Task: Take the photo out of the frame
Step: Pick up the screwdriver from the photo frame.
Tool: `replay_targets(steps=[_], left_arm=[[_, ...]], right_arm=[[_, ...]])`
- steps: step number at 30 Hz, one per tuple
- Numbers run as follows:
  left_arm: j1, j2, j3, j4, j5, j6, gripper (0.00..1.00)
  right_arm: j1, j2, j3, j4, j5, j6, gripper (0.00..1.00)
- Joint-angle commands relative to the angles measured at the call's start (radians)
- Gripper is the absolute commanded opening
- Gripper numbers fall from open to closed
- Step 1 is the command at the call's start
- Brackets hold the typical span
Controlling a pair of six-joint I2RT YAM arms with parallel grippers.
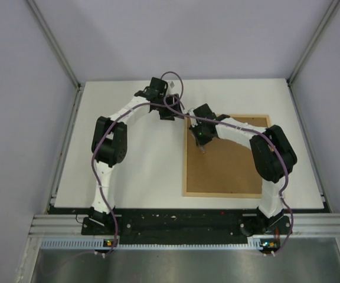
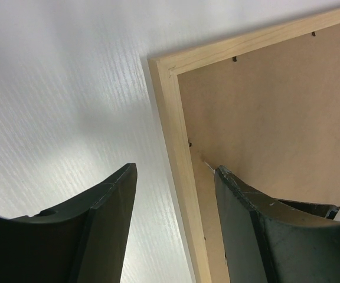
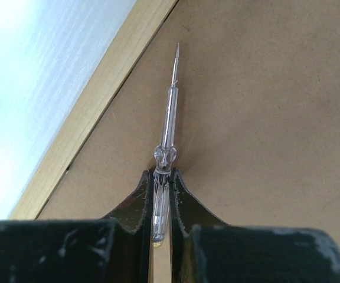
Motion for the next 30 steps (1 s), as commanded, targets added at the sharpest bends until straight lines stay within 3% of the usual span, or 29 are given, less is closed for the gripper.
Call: replay_targets(steps=[1,13,21,30], left_arm=[[-0.027,0.013,0.028,-0.007,-0.018,0.029,0.61],[-0.107,0.148,0.232,-0.153,-0.2,0.084,0.62],[-0.156,0.183,0.284,-0.205,-0.325,0.12,0.63],[-0.179,0.185,0.287,-0.227,-0.351,0.124,0.61]], right_arm=[[-0.028,-0.091,0.03,-0.028,0.021,-0.021,0.0],[-0.396,-0.384,-0.032,-0.066,-0.051,-0.038,0.0],[-0.415,-0.503,-0.142,0.007,-0.038,-0.035,0.0],[-0.413,-0.54,-0.162,0.029,-0.031,-0.037,0.0]])
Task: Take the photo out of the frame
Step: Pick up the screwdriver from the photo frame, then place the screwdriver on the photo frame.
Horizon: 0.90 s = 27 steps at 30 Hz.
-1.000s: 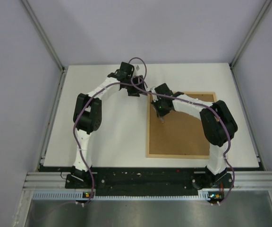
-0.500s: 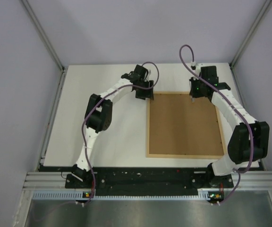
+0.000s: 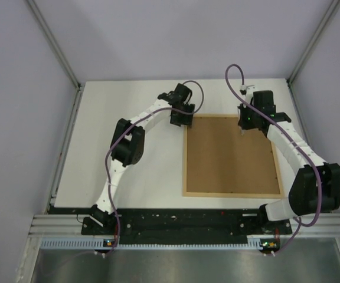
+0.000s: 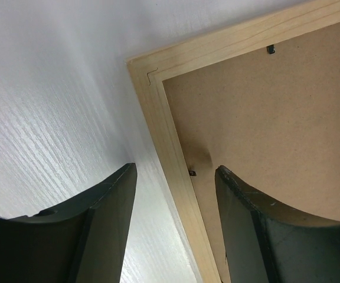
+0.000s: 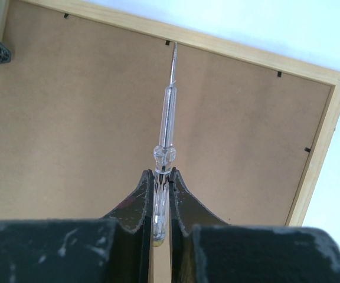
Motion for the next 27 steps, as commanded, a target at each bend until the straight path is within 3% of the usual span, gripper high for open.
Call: replay_targets(steps=[1,20,27], left_arm=[[-0.014,-0.001,0.036,-0.021,-0.035,0.018,0.61],[-0.023,0.024,0.069,-0.026,-0.106,0.02,0.5],[-0.023,0.03,0.069,-0.034,-0.104,0.013,0.33]], right_arm=[[0.008,-0.068,0.004,0.062,-0.001,-0.003,0.0],[0.006,-0.077,-0.026,0.074,-0.029,-0.006,0.0],[0.006,-0.08,-0.03,0.081,-0.038,-0.009,0.0]])
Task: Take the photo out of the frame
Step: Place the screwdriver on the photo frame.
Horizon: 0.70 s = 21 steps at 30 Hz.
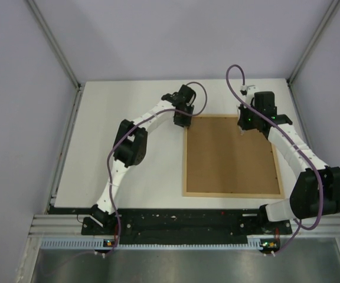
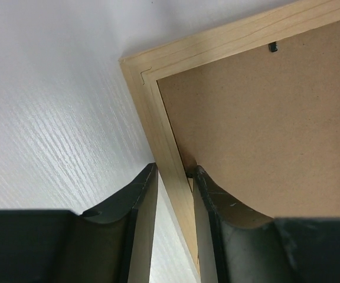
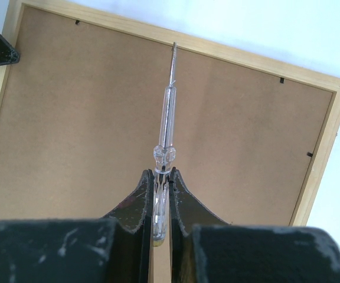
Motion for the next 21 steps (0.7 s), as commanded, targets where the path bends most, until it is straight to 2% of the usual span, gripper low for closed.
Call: replay_targets(steps=[1,8,16,17,18,20,21], left_arm=[[0.002,0.006,0.032,0.004,-0.029,-0.002,0.29],[0.002,-0.017,0.028,0.001,-0.034,-0.016,0.01],[0.0,-0.058,0.0,0.001,-0.051,-0.034,0.0],[0.002,-0.061,-0.006,0.002,-0.055,-0.041,0.06],[0.003,-0.067,-0.012,0.001,-0.06,-0.047,0.16],[0.009,-0.077,-0.021,0.004,-0.066,-0.059,0.42],[0.014,-0.081,-0.023,0.004,-0.069,-0.061,0.51]], right_arm=[[0.006,-0.043,-0.004,0.045,-0.02,-0.009,0.0],[0.008,-0.019,-0.007,0.045,-0.027,-0.009,0.0],[0.006,-0.005,-0.004,0.045,-0.014,-0.012,0.0],[0.006,-0.004,-0.002,0.045,-0.011,-0.014,0.0],[0.008,-0.005,-0.002,0.047,-0.008,-0.014,0.0],[0.006,0.0,-0.001,0.047,-0.001,-0.017,0.0],[0.006,-0.002,-0.001,0.045,0.003,-0.02,0.0]])
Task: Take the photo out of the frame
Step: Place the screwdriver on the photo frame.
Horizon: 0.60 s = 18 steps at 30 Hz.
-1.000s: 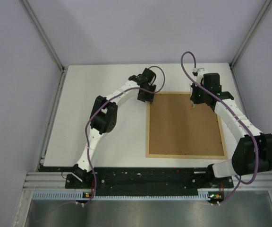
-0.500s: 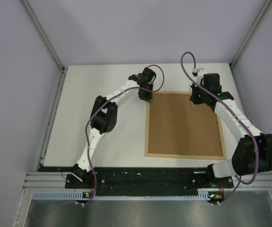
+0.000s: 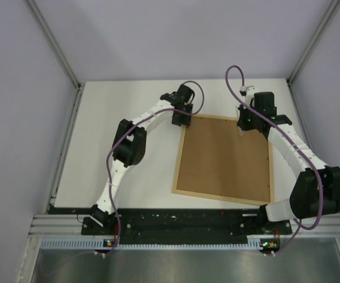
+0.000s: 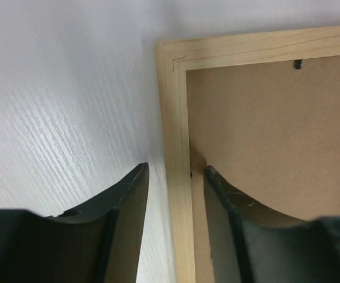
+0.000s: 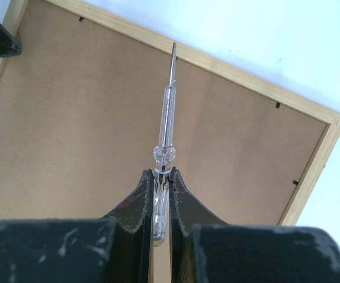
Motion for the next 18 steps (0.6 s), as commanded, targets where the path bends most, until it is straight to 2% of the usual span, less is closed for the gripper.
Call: replay_targets(steps=[1,3,6,11,13,18], left_arm=[[0.011,-0.079,-0.02,-0.004,-0.039,0.004,0.61],[0.024,-0.093,-0.015,0.002,-0.039,0.013,0.77],[0.048,-0.122,-0.012,0.036,-0.044,0.052,0.86],[0.097,-0.15,-0.008,0.132,0.025,0.114,0.88],[0.108,-0.15,-0.015,0.192,0.092,0.125,0.88],[0.109,-0.135,-0.032,0.323,0.16,0.143,0.88]], right_arm=[[0.006,-0.004,0.008,0.046,0.028,-0.018,0.0],[-0.003,-0.004,0.01,0.044,0.043,-0.027,0.0],[-0.052,0.002,0.017,0.021,0.022,-0.024,0.0],[-0.198,0.059,0.034,-0.029,-0.04,-0.01,0.0],[-0.239,0.08,0.034,-0.049,-0.041,-0.012,0.0],[-0.285,0.085,0.002,-0.077,0.073,-0.058,0.0]])
